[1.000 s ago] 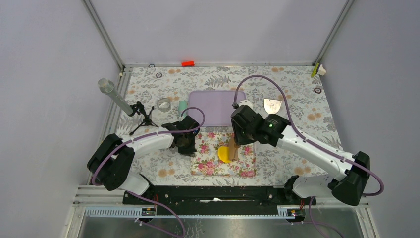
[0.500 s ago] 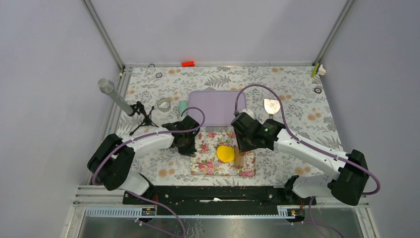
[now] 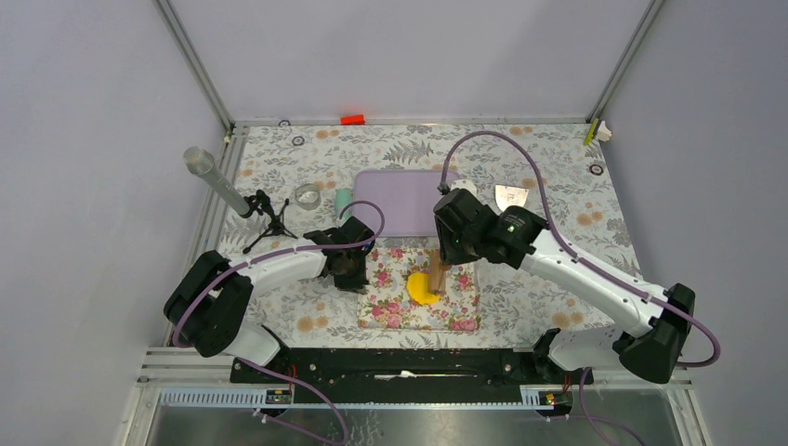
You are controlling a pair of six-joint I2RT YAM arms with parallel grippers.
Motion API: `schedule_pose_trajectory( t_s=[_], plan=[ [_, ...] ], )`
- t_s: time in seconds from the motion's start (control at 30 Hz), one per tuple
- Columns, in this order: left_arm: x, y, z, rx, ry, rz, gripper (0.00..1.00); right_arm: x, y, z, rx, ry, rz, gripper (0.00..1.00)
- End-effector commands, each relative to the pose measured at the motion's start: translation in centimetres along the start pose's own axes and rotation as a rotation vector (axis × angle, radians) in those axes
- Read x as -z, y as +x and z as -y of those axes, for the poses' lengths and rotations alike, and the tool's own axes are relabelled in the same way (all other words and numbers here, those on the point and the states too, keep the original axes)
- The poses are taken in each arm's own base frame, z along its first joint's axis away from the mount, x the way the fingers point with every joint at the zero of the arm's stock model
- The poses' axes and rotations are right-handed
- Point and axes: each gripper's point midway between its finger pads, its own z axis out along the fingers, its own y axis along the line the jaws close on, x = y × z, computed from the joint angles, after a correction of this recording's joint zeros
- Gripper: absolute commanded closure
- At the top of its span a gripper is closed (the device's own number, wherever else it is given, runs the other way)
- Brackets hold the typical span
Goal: Roll out the dumpling wrappers from the dough
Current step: Flatten out the dough on the work surface.
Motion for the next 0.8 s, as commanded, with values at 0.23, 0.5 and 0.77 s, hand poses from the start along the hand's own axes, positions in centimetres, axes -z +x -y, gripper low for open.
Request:
schedule_pose_trajectory(
  t_s=[0.23,0.5,0.77],
  plan=[
    [-0.2,0.2,-1.3,-0.019,-0.061,-0.001,1.0,-1.5,1.8,-1.6,-0.032,-0.061,-0.069,1.0],
    [-0.3,0.3,-1.2,-0.028,-0.059,-0.01,1.0,-4.2,6.1,0.8,-0.056,0.024,-0.149,1.0],
    [-0.3,0.1,-1.0,-0.028,-0.055,-0.008,1.0,-4.8,6.6,1.7,-0.027,0.074,-0.168,1.0]
  ],
)
